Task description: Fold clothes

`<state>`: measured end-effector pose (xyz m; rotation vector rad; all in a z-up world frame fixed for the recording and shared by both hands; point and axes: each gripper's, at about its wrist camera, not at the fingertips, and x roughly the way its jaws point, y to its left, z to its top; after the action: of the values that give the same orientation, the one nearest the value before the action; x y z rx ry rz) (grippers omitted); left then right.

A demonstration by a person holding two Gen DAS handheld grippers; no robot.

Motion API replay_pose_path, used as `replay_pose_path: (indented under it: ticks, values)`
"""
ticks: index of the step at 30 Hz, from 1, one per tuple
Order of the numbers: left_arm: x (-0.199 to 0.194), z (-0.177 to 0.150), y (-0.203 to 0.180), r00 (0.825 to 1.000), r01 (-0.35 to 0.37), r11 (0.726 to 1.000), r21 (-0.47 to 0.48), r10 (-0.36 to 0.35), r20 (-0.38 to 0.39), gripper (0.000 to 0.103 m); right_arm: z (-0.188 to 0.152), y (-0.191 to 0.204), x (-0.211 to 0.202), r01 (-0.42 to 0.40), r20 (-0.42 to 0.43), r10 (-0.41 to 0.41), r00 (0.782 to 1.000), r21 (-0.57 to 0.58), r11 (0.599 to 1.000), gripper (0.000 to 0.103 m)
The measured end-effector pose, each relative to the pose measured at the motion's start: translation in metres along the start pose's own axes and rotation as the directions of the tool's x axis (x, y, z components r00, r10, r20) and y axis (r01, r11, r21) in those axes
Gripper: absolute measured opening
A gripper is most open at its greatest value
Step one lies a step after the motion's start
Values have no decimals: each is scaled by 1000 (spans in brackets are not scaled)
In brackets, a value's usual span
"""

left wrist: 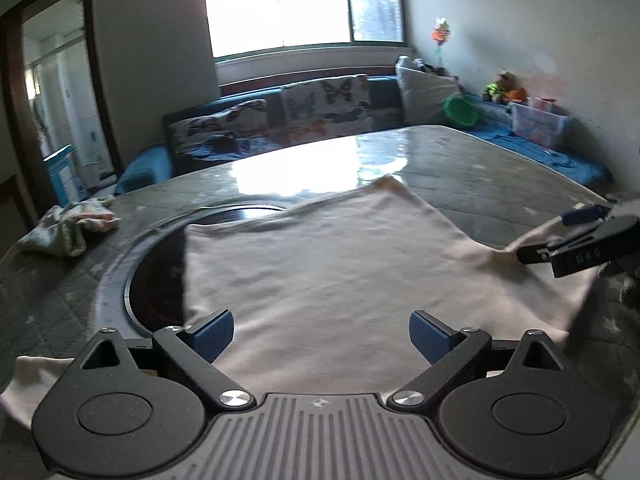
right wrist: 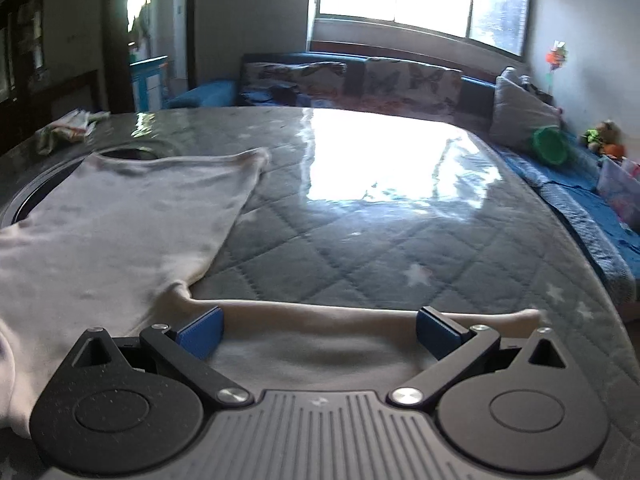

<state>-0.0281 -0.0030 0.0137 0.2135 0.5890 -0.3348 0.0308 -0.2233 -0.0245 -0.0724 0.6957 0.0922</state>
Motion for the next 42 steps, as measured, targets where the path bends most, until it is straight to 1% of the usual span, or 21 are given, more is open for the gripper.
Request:
replay_pose_path:
  ticks: [1,2,4,6,9,11,13,16,17,21,23,27,28,30,32,34,36,42]
  values:
    - [1,-1,-5,1000,12,1000,11,-12,-1,97,0,1,-4,-24,-2,23,1000,-11,1000,103]
    - [1,-1,-10,1000,25,999,23,-25,-3,97,-2,6,-11,-68,-6,68,998,-43,997,103]
    - [2,-2,-20,999,48,998,46,-47,-4,97,-6,17,-23,-106,-5,106,994,-111,988,103]
    - [1,-2,-29,998,67,996,64,-67,0,97,-11,28,-32,-113,-11,113,994,-172,979,103]
    - [0,-1,-42,996,92,992,89,-93,8,97,-19,33,-37,-110,-31,106,994,-208,972,103]
    - [0,-1,-50,994,107,989,104,-109,11,97,-26,30,-38,-103,-52,95,994,-199,975,103]
    - [1,-1,-57,992,122,985,121,-124,9,97,-31,22,-39,-92,-52,84,995,-177,980,103]
    - [4,-3,-67,990,140,978,152,-141,-1,97,-35,8,-41,-38,-46,31,998,-154,987,103]
    - [6,-4,-70,989,145,976,160,-146,-5,97,-36,3,-42,-32,-48,26,999,-141,990,103]
    - [9,-10,-80,988,151,969,196,-151,-15,97,-39,-7,-44,-27,-54,22,998,-107,994,103]
    - [10,-13,-83,988,157,965,210,-155,-24,97,-39,-9,-47,-37,-43,33,999,-99,994,103]
    - [12,-18,-87,987,162,961,224,-158,-36,97,-38,-23,-53,-57,-9,57,998,-5,998,103]
    - [12,-18,-87,987,163,961,224,-159,-38,97,-38,-27,-54,-44,-1,44,999,8,999,103]
    - [13,-18,-88,986,164,961,223,-159,-39,97,-37,-35,-51,21,-7,-21,1000,9,1000,103]
    - [12,-18,-88,986,165,961,224,-160,-40,97,-39,-46,-45,62,-22,-61,998,19,998,103]
    - [12,-18,-88,986,165,961,223,-160,-41,97,-41,-56,-38,83,-40,-82,996,34,996,103]
    - [12,-18,-88,986,166,961,223,-160,-43,97,-41,-67,-35,85,-41,-83,996,64,994,103]
    - [12,-19,-87,986,167,961,218,-161,-47,98,-38,-97,-25,185,-42,-182,982,106,977,103]
